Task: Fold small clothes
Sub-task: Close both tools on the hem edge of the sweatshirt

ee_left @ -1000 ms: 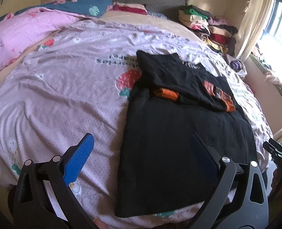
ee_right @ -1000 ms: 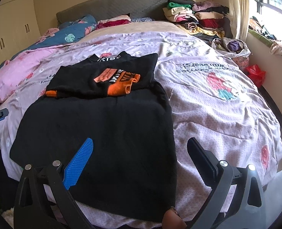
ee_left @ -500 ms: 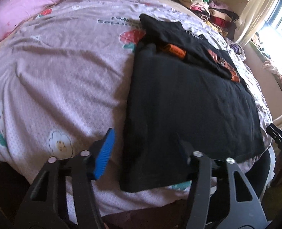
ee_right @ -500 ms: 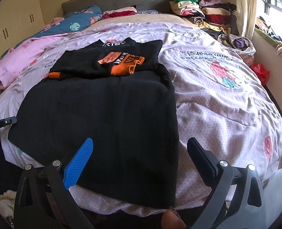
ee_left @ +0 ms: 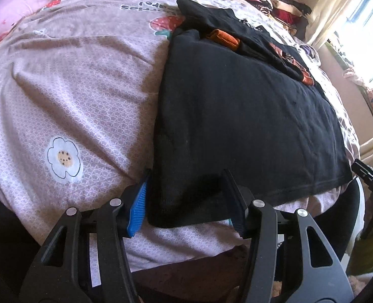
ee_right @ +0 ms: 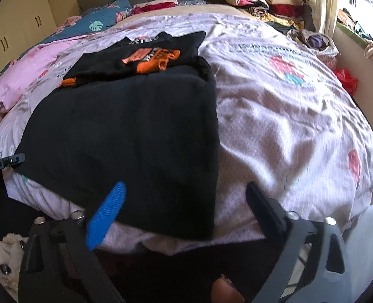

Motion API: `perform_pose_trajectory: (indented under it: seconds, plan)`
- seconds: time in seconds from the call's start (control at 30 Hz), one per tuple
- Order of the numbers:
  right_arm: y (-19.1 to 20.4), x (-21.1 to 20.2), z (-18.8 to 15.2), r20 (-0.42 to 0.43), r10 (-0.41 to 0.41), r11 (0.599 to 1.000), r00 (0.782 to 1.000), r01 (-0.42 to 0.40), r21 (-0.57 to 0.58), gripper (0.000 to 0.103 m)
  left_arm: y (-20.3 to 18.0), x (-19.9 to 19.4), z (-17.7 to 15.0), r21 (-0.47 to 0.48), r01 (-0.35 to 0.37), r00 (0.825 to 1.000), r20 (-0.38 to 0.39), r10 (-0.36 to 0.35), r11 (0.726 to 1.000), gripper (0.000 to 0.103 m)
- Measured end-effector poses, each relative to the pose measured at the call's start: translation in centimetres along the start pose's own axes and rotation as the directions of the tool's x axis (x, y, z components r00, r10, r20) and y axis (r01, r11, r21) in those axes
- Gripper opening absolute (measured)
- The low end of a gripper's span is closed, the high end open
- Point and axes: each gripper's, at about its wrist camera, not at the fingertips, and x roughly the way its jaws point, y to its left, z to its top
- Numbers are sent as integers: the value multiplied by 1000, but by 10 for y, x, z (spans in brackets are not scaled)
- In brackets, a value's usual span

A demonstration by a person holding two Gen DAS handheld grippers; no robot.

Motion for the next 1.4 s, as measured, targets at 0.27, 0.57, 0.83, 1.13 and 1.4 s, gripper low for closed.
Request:
perform_pose_trajectory:
  seconds: [0.27, 0.57, 0.83, 1.13, 1.4]
  plan:
    - [-8, 15, -8, -62, 28, 999, 998, -26, 20, 40, 2, 1, -1, -6, -3, 1000, -8, 3, 1000, 46]
    - [2, -6, -11, 8, 64, 996, 998, -64, -63, 9, 2, 2, 0, -11, -19, 1000, -1, 19, 1000, 31]
    - [-2, -45, 12, 169, 123, 991, 978, -113, -70, 9, 3, -21, 6, -15, 26, 998, 61, -25, 1000, 3]
    - [-8, -64, 29, 277, 147, 989, 950, -142, -38, 8, 4, -66, 29, -20, 79, 976, 207, -73, 997, 2]
    - [-20, -71, 44, 345, 119, 989, 931, -142, 41, 8, -7, -86, 60, -21, 78, 950, 305, -68, 997, 2]
